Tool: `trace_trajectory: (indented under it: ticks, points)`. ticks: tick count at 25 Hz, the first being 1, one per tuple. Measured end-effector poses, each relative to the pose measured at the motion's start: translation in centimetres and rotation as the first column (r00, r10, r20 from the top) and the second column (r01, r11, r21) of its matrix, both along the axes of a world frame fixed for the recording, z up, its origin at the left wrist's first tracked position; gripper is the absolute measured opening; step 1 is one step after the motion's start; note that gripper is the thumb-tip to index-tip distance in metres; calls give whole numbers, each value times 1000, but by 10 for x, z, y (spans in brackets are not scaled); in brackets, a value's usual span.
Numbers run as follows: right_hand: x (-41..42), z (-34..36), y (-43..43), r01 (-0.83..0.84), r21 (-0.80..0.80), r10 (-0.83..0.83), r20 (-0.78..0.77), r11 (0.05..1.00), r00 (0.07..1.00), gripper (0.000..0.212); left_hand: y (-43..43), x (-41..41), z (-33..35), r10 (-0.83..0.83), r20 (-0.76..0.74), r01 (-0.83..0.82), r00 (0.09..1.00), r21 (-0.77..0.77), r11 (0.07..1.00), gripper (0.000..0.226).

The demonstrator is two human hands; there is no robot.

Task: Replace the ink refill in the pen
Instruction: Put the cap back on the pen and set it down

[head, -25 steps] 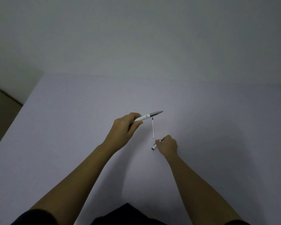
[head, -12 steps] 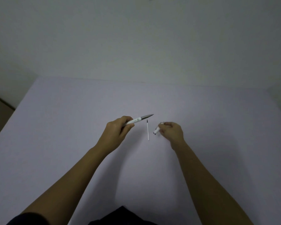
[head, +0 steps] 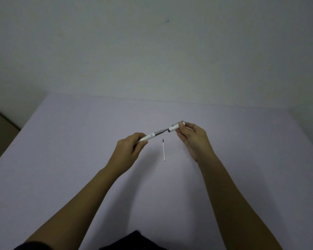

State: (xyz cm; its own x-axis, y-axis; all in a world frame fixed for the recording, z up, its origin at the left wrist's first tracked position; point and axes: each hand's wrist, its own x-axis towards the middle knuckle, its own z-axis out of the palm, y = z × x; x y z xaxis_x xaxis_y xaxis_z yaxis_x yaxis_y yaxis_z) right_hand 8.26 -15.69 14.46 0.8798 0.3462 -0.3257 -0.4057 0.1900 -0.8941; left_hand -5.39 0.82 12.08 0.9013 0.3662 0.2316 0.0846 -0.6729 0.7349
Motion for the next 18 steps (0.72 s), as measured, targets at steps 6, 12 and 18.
trace_trajectory:
  ticks: [6,12,18]
  points:
    - [-7,3,0,-9,6,9,33,1000,999,22,0,-5,2,2,-3,-2,1000,20,1000,14]
    - [-14,2,7,-65,-28,67,76,997,995,9,-5,-1,4,-10,8,10,1000,13,1000,13]
    - [-24,-4,17,-116,-46,122,159,992,980,8,-10,1,4,26,44,-26,999,0,1000,13]
